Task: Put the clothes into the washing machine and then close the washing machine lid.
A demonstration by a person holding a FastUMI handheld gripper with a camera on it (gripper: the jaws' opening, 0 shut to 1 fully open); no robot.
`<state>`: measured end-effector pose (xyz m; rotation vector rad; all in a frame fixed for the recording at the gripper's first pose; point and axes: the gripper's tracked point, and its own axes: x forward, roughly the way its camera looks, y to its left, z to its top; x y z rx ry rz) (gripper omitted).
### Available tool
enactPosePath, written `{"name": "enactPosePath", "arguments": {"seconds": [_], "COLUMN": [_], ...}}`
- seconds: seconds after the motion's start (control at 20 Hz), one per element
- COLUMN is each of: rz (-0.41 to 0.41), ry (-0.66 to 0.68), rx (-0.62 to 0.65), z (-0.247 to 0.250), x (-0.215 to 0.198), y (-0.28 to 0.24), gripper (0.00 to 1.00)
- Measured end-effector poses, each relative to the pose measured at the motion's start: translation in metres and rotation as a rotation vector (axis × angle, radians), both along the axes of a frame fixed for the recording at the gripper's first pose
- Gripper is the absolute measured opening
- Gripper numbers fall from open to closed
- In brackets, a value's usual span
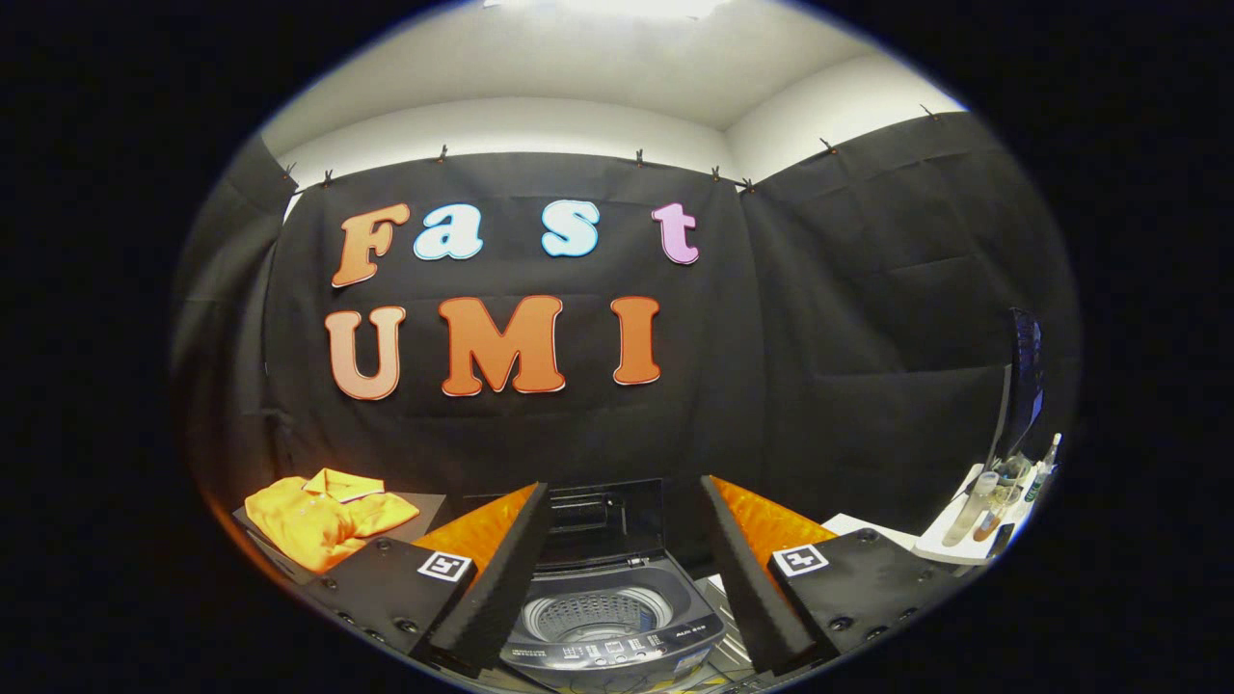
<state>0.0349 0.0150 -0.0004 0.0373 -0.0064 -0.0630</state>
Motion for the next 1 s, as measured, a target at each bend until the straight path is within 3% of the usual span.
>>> {"name": "enactPosePath", "arguments": {"seconds": [0.3, 0.5, 0.75, 1.0], "rz": [0.096, 0.291, 0.446, 0.715], "ry": [-0.014, -0.015, 0.016, 0.08], "rx": [0.039, 0.097, 0.01, -0.005], "z": [0.011, 0.029, 0.055, 0.062], "x": [-0.001, -0.006, 0.01, 0.033], "y": [0.041, 0.109, 0.185, 0.305], "gripper": [0.98, 0.98, 0.98, 0.98]}}
